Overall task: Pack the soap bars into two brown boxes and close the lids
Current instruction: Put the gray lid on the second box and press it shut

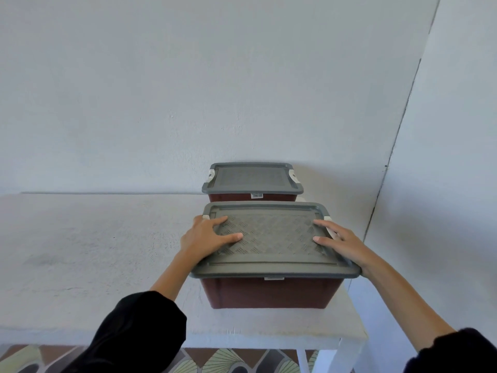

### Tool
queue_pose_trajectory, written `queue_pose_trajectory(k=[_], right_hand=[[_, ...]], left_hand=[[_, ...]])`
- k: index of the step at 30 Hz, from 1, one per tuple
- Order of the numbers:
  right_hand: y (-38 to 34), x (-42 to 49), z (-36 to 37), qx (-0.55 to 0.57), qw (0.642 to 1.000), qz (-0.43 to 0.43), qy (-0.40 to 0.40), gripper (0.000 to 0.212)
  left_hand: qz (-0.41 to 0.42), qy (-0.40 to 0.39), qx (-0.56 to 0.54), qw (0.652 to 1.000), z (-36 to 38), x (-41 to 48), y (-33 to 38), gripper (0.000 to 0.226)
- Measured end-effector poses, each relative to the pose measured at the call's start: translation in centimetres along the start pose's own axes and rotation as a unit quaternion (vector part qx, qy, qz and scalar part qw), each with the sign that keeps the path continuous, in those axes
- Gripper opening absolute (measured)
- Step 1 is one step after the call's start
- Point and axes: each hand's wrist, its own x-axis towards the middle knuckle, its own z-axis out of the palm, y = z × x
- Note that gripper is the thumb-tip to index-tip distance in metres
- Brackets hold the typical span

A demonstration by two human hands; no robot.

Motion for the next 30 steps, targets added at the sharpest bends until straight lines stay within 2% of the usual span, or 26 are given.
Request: queue_pose_trajectory(k=[11, 30], right_hand=[[-1.8, 0.4, 4.2, -0.036, 0.999, -0.034, 0.012, 0.044], [-12.6, 2.6, 23.4, -0.044, 0.997, -0.042, -0.037, 0.051]], left_hand=[[-0.013, -0.018, -0.054, 0.998, -2.7, 1.8, -3.2, 0.081], [-0.051, -0.011, -0.116, 0.992, -13.9, 2.3, -21.6, 0.072]])
